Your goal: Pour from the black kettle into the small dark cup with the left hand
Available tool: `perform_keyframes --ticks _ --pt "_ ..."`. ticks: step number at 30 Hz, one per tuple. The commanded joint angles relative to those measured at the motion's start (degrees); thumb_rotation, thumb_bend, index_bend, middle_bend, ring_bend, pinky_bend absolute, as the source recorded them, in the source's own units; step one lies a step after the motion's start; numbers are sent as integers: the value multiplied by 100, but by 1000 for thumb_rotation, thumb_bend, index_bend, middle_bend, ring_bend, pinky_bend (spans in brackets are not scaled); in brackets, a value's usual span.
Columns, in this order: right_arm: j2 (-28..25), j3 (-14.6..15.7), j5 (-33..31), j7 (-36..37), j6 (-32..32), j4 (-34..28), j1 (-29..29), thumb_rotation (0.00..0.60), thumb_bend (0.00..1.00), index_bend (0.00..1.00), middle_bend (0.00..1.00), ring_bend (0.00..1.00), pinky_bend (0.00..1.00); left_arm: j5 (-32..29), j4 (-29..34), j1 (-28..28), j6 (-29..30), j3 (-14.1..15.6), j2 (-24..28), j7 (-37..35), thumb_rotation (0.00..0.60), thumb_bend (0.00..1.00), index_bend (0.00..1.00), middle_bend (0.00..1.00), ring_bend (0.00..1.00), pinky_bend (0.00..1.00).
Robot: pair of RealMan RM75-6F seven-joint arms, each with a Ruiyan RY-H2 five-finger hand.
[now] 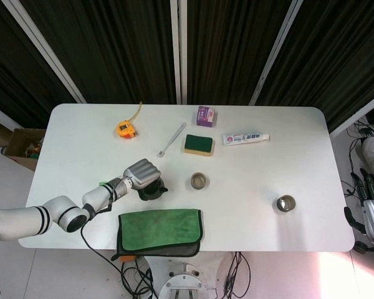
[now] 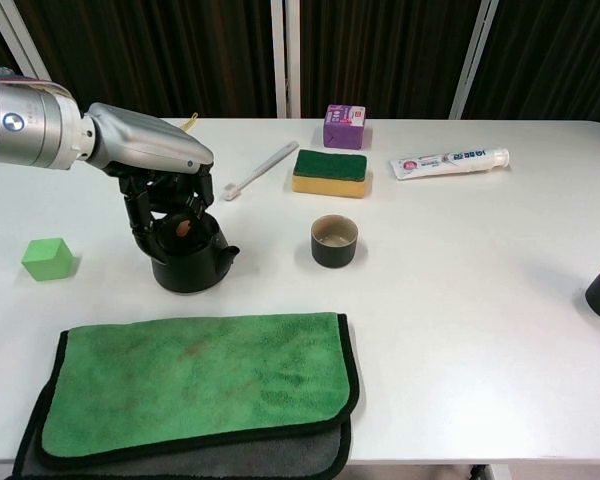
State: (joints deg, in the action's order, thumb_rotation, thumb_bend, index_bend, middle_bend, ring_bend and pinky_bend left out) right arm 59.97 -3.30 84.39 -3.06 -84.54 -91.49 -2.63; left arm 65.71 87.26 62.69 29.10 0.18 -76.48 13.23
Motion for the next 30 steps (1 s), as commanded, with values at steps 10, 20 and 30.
perform_keyframes --ticks 10,20,30 --pt "18 9 -9 -25 -12 4 22 600 356 0 0 0 0 9 47 -15 29 62 40 35 529 75 735 842 707 611" --pt "24 8 -5 -45 -16 -3 25 600 357 0 0 0 0 22 140 -27 35 93 106 31 527 75 780 884 749 649" --pt "47 9 -17 -56 17 10 14 600 357 0 0 0 0 31 209 -25 44 75 188 -6 529 73 800 904 767 668"
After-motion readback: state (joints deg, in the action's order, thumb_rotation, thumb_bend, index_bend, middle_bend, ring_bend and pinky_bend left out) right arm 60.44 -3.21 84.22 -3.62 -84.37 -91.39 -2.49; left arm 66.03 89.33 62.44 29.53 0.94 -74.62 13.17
